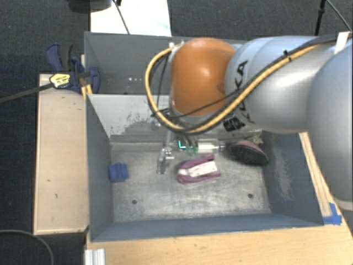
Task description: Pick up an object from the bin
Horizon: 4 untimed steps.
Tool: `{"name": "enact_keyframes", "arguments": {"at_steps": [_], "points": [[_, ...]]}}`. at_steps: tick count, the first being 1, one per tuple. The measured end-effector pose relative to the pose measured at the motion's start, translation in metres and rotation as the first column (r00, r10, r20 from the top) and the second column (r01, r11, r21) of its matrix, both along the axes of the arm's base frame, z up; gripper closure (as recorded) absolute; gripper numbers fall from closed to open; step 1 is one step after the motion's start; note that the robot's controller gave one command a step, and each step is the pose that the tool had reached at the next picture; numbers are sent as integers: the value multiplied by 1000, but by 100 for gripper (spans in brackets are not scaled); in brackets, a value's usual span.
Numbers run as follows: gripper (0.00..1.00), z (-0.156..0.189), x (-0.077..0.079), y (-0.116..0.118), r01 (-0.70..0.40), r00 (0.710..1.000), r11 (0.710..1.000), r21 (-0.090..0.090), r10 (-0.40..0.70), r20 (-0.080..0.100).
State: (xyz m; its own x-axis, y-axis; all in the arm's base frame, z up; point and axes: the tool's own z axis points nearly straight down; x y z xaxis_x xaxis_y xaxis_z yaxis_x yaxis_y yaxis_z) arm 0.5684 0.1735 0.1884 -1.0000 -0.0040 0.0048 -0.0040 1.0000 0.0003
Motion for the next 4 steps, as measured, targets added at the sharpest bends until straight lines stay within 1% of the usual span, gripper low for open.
{"name": "enact_keyframes", "arguments": {"at_steps": [1, 2, 3, 4], "points": [[0, -53, -19, -62, -178, 984, 984, -2, 178, 3], [0, -118, -37, -127, 151, 988, 988, 0, -151, 6], [100, -117, -36, -124, 151, 989, 989, 1, -151, 4], [100, 32, -38, -102, -136, 991, 991, 0, 136, 12]]}}
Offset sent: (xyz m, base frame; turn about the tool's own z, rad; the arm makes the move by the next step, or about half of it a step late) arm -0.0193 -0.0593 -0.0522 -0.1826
